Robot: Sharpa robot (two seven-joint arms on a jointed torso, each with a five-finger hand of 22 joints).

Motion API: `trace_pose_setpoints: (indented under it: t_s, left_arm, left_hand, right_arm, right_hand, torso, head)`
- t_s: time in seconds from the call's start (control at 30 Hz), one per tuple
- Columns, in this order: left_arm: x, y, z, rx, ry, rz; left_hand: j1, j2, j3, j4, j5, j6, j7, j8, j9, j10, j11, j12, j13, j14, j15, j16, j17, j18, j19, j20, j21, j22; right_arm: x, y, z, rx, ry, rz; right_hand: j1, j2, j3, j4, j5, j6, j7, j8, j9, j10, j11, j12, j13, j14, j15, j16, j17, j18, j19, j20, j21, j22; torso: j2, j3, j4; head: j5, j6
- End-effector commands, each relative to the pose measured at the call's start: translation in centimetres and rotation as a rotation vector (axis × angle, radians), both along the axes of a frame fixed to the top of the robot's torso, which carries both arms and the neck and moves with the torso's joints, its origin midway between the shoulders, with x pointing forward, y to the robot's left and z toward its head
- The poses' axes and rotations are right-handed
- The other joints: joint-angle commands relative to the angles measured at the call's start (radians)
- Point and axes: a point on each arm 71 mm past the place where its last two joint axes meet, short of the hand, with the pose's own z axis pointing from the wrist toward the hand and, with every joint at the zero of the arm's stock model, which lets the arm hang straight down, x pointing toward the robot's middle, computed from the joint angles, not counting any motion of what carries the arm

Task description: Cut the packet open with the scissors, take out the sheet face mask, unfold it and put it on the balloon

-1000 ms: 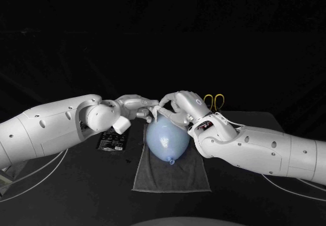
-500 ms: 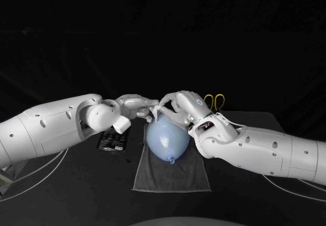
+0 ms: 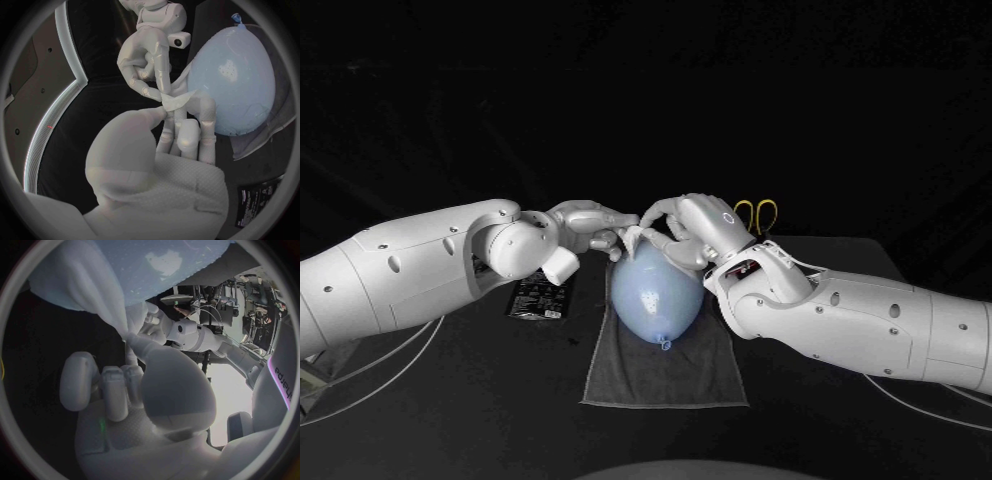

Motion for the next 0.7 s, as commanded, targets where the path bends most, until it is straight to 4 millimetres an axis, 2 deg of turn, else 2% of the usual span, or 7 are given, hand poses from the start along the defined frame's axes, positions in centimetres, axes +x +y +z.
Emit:
trace_pose_setpoints:
  t_s: [0.03, 0.6, 0.67, 0.7]
  left_arm:
    - [0.19, 0.21, 0.06, 0.050, -0.029, 0.021]
    - [0.41, 0.67, 0.02, 0.077, -0.043, 0.051]
    - [0.40, 0.67, 0.03, 0.073, -0.044, 0.046]
    - [0.41, 0.69, 0.05, 0.066, -0.045, 0.042]
  left_hand:
    - [0.005, -0.002, 0.009, -0.009, 0.007, 0.003, -0.007, 0.010, 0.055, 0.007, -0.002, 0.006, 0.002, 0.012, 0.000, 0.003, 0.004, 0.003, 0.012, -0.001, 0.009, 0.008]
    - [0.007, -0.003, 0.025, -0.007, 0.007, -0.007, -0.007, 0.027, 0.085, 0.007, -0.003, 0.011, 0.007, 0.024, -0.001, 0.004, 0.018, -0.001, 0.030, -0.004, 0.025, 0.031]
    - [0.007, -0.005, 0.028, -0.007, 0.007, -0.011, -0.006, 0.028, 0.089, 0.005, -0.003, 0.010, 0.008, 0.016, -0.001, 0.004, 0.002, 0.002, 0.017, -0.005, 0.019, 0.015]
    - [0.005, -0.007, 0.037, -0.001, 0.007, -0.023, -0.003, 0.023, 0.093, -0.004, 0.000, 0.004, 0.006, -0.009, 0.001, 0.000, -0.038, 0.010, -0.016, -0.006, 0.002, -0.025]
  right_arm:
    - [-0.19, 0.01, 0.05, -0.010, -0.004, 0.019]
    - [-0.91, -0.52, -0.09, -0.052, 0.031, 0.064]
    - [-0.97, -0.50, -0.07, -0.051, 0.031, 0.065]
    - [-0.98, -0.50, -0.06, -0.049, 0.029, 0.063]
  right_hand:
    - [0.001, 0.000, 0.008, -0.001, 0.006, 0.007, 0.001, 0.008, 0.002, 0.078, -0.007, 0.007, 0.229, 0.104, -0.010, 0.004, 0.263, -0.004, 0.009, -0.005, 0.006, 0.178]
    - [0.001, -0.003, 0.010, -0.003, 0.006, 0.006, 0.000, 0.012, 0.003, 0.078, -0.008, 0.007, 0.229, 0.104, -0.011, 0.004, 0.263, -0.004, 0.008, -0.006, 0.004, 0.178]
    - [0.001, -0.003, 0.010, -0.003, 0.006, 0.006, 0.000, 0.012, 0.003, 0.079, -0.008, 0.008, 0.229, 0.104, -0.011, 0.004, 0.263, -0.003, 0.008, -0.006, 0.003, 0.178]
    - [0.001, -0.003, 0.010, -0.003, 0.006, 0.006, 0.000, 0.012, 0.003, 0.079, -0.008, 0.008, 0.229, 0.104, -0.011, 0.004, 0.263, -0.003, 0.008, -0.006, 0.003, 0.178]
  torso:
    - [0.000, 0.0002, 0.0003]
    - [0.000, -0.0002, 0.0000]
    - [0.000, 0.0001, -0.0005]
    - [0.000, 0.0000, -0.0001]
  head:
    - [0.000, 0.000]
    - [0.003, -0.001]
    - [0.003, 0.000]
    - [0.002, 0.001]
